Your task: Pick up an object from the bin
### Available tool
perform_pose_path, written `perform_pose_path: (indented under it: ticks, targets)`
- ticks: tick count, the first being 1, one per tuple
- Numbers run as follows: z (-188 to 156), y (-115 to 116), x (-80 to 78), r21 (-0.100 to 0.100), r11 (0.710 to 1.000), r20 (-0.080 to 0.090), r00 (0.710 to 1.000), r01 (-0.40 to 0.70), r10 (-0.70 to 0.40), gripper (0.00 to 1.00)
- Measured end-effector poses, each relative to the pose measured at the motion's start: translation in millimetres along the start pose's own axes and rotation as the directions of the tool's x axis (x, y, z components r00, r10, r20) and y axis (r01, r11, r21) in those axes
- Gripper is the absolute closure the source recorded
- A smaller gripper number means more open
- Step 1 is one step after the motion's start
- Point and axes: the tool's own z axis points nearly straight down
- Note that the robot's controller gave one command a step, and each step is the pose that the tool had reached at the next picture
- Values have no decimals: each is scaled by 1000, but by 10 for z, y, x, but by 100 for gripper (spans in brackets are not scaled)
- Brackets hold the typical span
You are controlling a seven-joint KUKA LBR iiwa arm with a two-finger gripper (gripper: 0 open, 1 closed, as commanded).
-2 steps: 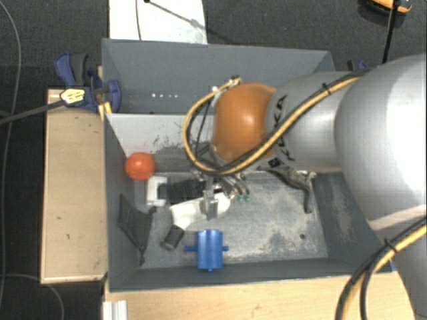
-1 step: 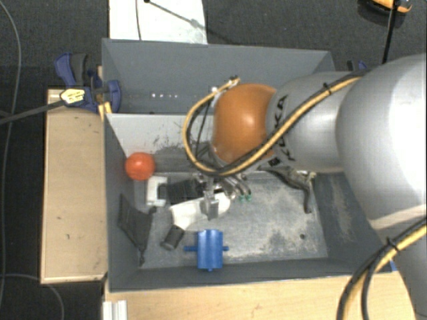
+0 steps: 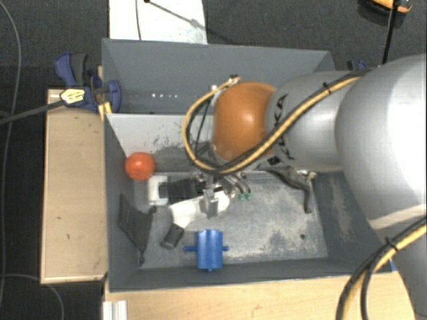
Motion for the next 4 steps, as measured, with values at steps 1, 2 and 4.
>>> perform_pose_path:
  ticks: [1,2,4]
  targets:
    - [-4,34,20,3,987,3,987,-163,163,100]
    - [-11,-27,83,-7,993,8,993,-119,119,100]
    - [-78,-126,46,-9,998,10,998,-63,63,100]
